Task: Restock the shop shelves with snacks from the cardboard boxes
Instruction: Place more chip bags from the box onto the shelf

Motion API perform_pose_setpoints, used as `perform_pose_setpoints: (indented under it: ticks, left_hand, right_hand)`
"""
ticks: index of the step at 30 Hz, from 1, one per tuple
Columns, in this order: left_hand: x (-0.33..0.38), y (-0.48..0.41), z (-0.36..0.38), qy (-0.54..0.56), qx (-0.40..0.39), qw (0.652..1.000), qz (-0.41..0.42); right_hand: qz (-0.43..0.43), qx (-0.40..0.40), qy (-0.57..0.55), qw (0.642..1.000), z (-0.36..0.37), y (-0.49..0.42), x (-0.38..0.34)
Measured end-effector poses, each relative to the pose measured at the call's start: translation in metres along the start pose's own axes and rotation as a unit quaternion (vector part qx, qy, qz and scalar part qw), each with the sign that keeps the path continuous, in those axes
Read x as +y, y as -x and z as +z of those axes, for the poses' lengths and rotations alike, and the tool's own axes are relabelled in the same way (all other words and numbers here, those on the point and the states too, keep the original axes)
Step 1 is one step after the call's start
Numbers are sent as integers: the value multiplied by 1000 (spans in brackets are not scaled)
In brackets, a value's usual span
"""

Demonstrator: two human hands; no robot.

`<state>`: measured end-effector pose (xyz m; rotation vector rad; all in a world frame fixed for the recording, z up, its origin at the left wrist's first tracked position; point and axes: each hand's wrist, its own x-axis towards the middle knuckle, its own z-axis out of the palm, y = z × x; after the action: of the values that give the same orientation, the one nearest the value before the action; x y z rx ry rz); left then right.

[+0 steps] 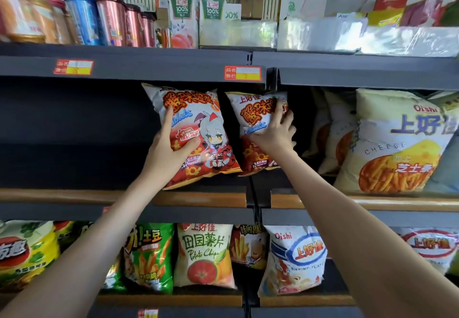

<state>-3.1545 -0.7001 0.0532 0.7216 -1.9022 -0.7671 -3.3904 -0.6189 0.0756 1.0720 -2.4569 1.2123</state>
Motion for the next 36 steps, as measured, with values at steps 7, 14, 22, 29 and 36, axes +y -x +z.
perform_pose_setpoints:
  ticks: [7, 14, 22, 29, 36]
  left_hand:
    - [-7, -13, 13, -9, -1, 1000, 4]
    - [-6, -16, 20, -5, -28, 1000, -4]
    - [4, -21, 18, 60, -51, 997, -24]
    - [-4, -12, 15, 94, -44, 994, -38]
    - [4, -15, 22, 105, -60, 992, -22]
  right_hand:
    - [50, 48, 48, 996, 5, -18, 11]
    - [22, -99, 43, 994, -9, -28, 38]
    - [-49, -80, 91, 991, -15, -27, 54]
    - [-26, -140, 64, 988, -19, -40, 54]
    - [-13, -96, 29, 995, -22, -34, 53]
